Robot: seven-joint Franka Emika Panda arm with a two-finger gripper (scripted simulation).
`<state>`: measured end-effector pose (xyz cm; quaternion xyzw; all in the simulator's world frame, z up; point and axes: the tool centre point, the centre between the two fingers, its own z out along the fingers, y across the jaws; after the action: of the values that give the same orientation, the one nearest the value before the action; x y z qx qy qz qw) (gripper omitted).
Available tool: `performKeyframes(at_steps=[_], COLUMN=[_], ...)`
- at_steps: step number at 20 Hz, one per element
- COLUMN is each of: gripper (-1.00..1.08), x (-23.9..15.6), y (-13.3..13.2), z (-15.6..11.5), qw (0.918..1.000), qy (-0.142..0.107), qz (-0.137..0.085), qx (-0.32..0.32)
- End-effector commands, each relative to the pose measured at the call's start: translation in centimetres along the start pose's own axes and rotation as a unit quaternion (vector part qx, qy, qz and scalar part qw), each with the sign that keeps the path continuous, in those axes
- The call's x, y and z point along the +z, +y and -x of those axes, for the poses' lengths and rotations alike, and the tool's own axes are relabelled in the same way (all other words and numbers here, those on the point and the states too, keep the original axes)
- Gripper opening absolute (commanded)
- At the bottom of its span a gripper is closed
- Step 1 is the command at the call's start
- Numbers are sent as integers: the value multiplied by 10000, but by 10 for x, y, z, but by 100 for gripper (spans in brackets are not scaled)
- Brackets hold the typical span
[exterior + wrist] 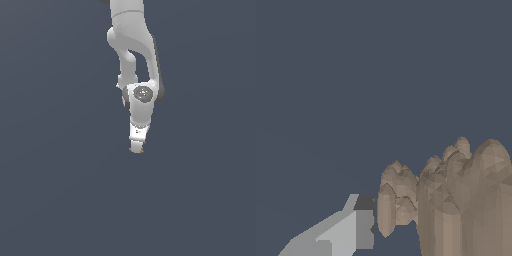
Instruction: Pick up the object and move it to a goal position.
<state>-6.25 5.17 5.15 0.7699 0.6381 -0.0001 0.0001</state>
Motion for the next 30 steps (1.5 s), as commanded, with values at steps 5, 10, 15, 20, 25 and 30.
performKeyframes(at_steps=[5,10,15,20,25,30], gripper=[-100,-100,-100,-100,-100,-100], x=[-10,-31,-63,-105,-151,-202], y=[-2,-6,-13,-21,-29,-39], z=[4,12,23,38,54,71], qw=[10000,10000,10000,10000,10000,10000], qy=[0,-3,-6,-5,7,18], qz=[2,2,2,-1,-2,-1], qx=[1,0,-2,-6,-9,-11])
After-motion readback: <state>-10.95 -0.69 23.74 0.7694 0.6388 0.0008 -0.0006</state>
